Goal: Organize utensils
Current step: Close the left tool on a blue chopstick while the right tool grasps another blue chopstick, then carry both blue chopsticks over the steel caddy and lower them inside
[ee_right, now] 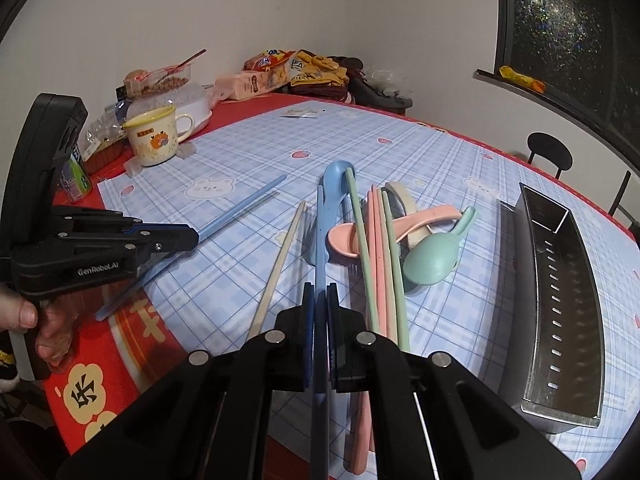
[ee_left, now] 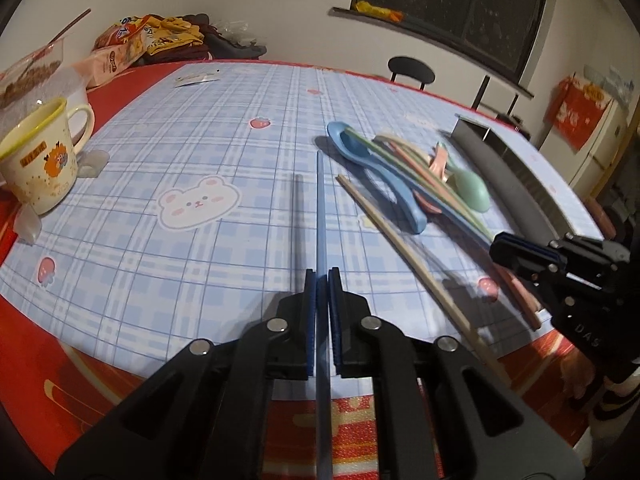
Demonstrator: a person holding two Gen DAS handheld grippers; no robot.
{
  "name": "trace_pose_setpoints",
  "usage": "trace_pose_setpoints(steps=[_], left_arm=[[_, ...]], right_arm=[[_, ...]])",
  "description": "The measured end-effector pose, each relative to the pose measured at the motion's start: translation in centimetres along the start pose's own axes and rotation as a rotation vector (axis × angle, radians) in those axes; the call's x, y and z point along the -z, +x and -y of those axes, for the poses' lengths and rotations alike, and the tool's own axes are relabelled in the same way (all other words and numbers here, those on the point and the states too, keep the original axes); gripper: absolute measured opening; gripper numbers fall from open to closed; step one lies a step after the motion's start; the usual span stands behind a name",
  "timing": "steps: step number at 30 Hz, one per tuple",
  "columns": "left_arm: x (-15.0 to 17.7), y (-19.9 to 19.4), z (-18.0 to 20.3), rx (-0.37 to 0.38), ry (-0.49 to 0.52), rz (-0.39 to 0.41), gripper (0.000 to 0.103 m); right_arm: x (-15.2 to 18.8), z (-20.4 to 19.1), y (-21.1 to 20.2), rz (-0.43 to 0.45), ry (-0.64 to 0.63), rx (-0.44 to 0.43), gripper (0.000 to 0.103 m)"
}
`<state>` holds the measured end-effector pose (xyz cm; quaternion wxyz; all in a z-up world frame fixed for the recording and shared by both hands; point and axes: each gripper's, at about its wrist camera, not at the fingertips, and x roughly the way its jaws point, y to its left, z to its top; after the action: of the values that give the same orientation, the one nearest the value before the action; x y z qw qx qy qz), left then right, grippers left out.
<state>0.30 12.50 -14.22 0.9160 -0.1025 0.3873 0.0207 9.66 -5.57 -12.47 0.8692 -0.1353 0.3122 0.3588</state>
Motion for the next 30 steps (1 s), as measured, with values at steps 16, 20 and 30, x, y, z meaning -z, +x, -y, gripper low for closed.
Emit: trace_pose_setpoints(steps=[16, 20, 30], left_arm=[[-3.4, -2.7, 2.0, 0.128, -0.070, 0.092, 0.010], [-5.6, -1.6, 5.1, 0.208, -0.078, 0.089, 0.010], [-10.3, 3.8, 15.3, 0.390, -0.062, 0.028, 0.010]], right_arm=[[-0.8, 8.0, -4.2, 0.184, 0.323, -0.139, 0.006], [-0.4, 12.0, -5.2, 0.244, 0.426, -0.060, 0.006], [2.9, 19.0, -6.0, 0.289, 0.670, 0.089, 0.006]])
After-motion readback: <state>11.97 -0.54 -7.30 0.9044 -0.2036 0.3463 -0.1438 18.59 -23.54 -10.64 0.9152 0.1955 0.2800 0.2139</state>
